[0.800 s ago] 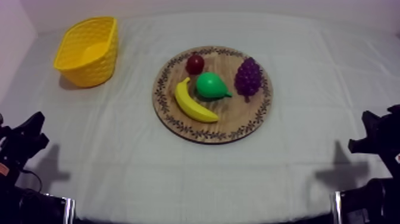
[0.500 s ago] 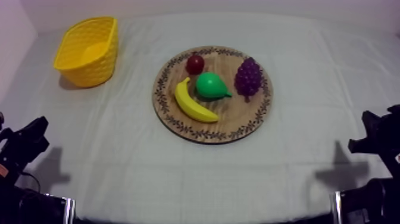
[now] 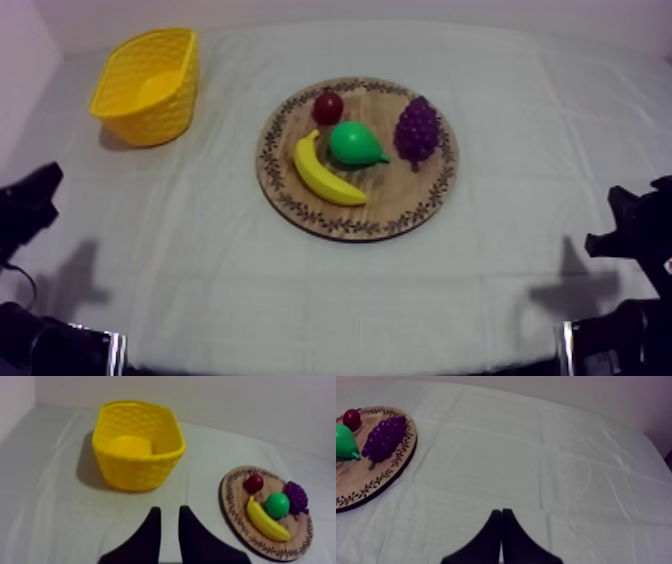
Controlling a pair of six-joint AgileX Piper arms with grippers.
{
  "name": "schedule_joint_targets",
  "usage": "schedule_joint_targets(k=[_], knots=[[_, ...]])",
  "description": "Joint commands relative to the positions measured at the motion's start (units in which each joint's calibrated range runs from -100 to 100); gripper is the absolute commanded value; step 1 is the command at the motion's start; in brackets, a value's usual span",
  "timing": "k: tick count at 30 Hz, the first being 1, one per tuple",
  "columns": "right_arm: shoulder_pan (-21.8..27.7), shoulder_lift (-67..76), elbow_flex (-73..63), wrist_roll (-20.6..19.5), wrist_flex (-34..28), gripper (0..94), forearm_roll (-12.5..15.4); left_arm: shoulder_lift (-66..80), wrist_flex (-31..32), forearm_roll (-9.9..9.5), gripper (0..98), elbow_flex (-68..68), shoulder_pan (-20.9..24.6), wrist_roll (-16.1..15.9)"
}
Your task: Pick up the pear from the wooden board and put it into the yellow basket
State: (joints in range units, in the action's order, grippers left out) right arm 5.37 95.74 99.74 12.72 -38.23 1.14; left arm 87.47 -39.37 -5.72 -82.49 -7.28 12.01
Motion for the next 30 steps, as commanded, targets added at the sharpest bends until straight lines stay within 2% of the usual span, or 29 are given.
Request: schedule_joint_targets(k=[1, 9, 14, 21, 30], knots=[[-0.01, 0.02, 0.04, -0.03, 0.0, 0.3, 0.0, -11.95, -1.08, -1.28, 14.6, 16.14, -1.85, -0.12], [-0.01, 0.02, 0.04, 0.0, 0.0, 0.3, 0.0, -34.84, -10.61, -7.19, 14.6, 51.25, -11.83, 0.4], [-0.01, 0.02, 0.04, 0.0, 0.0, 0.3, 0.0, -47.56, -15.55, -8.59, 14.6, 67.1, -18.13, 0.62], [-0.01, 0.02, 0.04, 0.0, 0.0, 0.3, 0.0, -63.82, -16.08, -7.34, 14.8, 77.37, -23.4, 0.65], [-0.01, 0.02, 0.04, 0.0, 0.0, 0.3, 0.0, -80.92, -8.17, -2.47, 15.3, 73.82, -26.0, -0.28]])
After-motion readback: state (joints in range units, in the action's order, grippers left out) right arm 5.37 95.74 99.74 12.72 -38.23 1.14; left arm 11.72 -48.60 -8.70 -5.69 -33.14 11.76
